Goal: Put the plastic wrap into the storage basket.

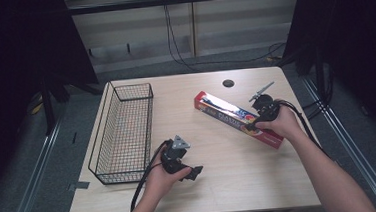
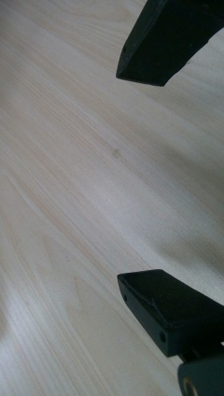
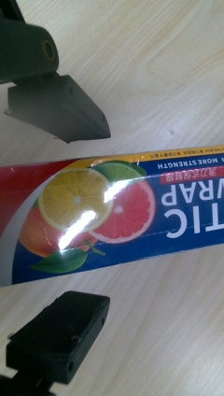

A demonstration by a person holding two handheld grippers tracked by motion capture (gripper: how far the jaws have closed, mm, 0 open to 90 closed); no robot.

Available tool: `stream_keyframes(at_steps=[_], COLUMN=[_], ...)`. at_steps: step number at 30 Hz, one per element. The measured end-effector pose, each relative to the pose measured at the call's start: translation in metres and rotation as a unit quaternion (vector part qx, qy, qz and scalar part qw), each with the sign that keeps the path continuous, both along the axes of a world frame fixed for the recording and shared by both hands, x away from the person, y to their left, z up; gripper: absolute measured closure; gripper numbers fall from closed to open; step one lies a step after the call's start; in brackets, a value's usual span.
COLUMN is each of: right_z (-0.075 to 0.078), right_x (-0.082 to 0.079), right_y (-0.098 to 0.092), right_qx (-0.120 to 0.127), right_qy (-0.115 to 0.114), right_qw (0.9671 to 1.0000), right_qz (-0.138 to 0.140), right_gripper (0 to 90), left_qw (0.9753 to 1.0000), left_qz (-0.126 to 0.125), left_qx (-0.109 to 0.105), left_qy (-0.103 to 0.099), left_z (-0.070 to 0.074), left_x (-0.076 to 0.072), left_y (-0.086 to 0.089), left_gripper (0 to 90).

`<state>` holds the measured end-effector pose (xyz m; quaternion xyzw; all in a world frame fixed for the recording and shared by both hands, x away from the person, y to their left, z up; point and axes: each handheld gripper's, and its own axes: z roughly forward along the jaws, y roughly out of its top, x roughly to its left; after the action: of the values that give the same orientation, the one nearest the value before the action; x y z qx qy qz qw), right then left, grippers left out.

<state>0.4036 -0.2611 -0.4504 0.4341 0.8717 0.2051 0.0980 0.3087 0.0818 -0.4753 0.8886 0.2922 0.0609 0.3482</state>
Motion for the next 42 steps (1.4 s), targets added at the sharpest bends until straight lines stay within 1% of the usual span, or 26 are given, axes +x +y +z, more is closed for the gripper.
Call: stream_keyframes(at_steps=[3,4,5,6,7,8,11,13,14,17,18,19,21,22,24,26,28,31,33,34,37,39,42], right_z=[-0.002,-0.003,-0.003,-0.004,-0.004,-0.004,-0.005,-0.005,-0.005,-0.004,-0.004,-0.005,-0.006,-0.005,-0.005,-0.005,-0.004,-0.004,-0.004,-0.003,-0.003,-0.002,-0.002], right_x=[0.002,0.002,0.003,0.003,0.003,0.004,0.004,0.005,0.006,0.007,0.008,0.009,0.010,0.010,0.011,0.010,0.011,0.012,0.012,0.012,0.013,0.014,0.015], right_y=[0.001,0.001,0.001,0.001,0.001,0.001,0.001,0.004,0.005,0.007,0.009,0.009,0.011,0.012,0.013,0.014,0.013,0.012,0.012,0.012,0.012,0.013,0.013], right_qx=[-0.002,-0.003,-0.005,-0.007,-0.007,-0.005,-0.009,-0.014,-0.013,-0.016,-0.018,-0.017,-0.017,-0.016,-0.016,-0.013,-0.022,-0.018,-0.021,-0.019,-0.018,-0.024,-0.029], right_qy=[0.004,0.005,0.013,0.011,0.011,0.014,0.016,0.020,0.018,0.020,0.019,0.017,0.020,0.022,0.018,0.019,0.017,0.019,0.019,0.023,0.025,0.031,0.032], right_qw=[1.0000,1.0000,0.9999,0.9999,0.9999,0.9999,0.9998,0.9997,0.9997,0.9997,0.9996,0.9997,0.9996,0.9996,0.9996,0.9996,0.9995,0.9995,0.9993,0.9994,0.9993,0.9990,0.9986], right_qz=[0.002,-0.002,-0.004,-0.003,-0.003,-0.003,-0.001,0.001,0.003,0.005,0.004,0.009,0.012,0.010,0.018,0.013,0.017,0.018,0.023,0.019,0.020,0.022,0.030], right_gripper=[18.0,18.3,20.5,21.0,21.0,23.4,23.4,24.1,24.7,25.1,26.2,26.7,27.2,28.0,31.2,32.0,35.8,36.1,36.4,36.7,36.8,37.1,37.7], left_qw=[1.0000,1.0000,1.0000,1.0000,1.0000,1.0000,1.0000,1.0000,1.0000,1.0000,1.0000,1.0000,0.9999,1.0000,1.0000,1.0000,1.0000,0.9999,0.9999,0.9999,0.9999,0.9999,0.9999], left_qz=[0.002,0.001,0.000,-0.002,-0.002,0.000,-0.001,0.000,-0.002,0.000,0.001,0.001,-0.003,-0.001,0.001,0.001,0.000,-0.003,-0.003,-0.001,-0.001,0.000,0.000], left_qx=[0.003,0.003,0.005,-0.001,-0.001,-0.002,-0.001,0.004,0.006,0.004,0.000,0.000,0.010,0.008,0.007,0.008,0.008,0.015,0.013,0.015,0.016,0.015,0.014], left_qy=[-0.001,0.000,-0.001,-0.001,-0.001,-0.002,-0.002,-0.003,-0.003,-0.002,-0.003,-0.003,0.000,-0.001,-0.001,-0.001,0.000,0.001,0.002,0.000,-0.001,-0.003,-0.003], left_z=[0.000,0.000,0.000,-0.001,-0.001,-0.002,-0.002,-0.002,-0.002,-0.002,-0.003,-0.003,-0.003,-0.003,-0.004,-0.004,-0.004,-0.004,-0.004,-0.005,-0.005,-0.005,-0.006], left_x=[0.000,0.000,0.000,0.000,0.000,0.000,0.000,0.000,0.000,0.000,0.000,0.000,0.000,0.000,0.000,0.001,0.001,0.001,0.001,0.001,0.001,0.001,0.001], left_y=[-0.001,-0.001,-0.001,-0.002,-0.002,-0.002,-0.002,-0.002,-0.002,-0.002,-0.002,-0.002,-0.001,-0.001,-0.001,-0.001,-0.001,-0.001,-0.001,-0.001,-0.001,-0.001,-0.001], left_gripper=[3.8,3.8,3.8,3.8,3.7,3.8,3.7,3.7,3.8,3.7,3.7,3.8,3.8,3.7,3.8,3.8,3.8,3.7,3.8,3.8,3.7,3.8,3.8])
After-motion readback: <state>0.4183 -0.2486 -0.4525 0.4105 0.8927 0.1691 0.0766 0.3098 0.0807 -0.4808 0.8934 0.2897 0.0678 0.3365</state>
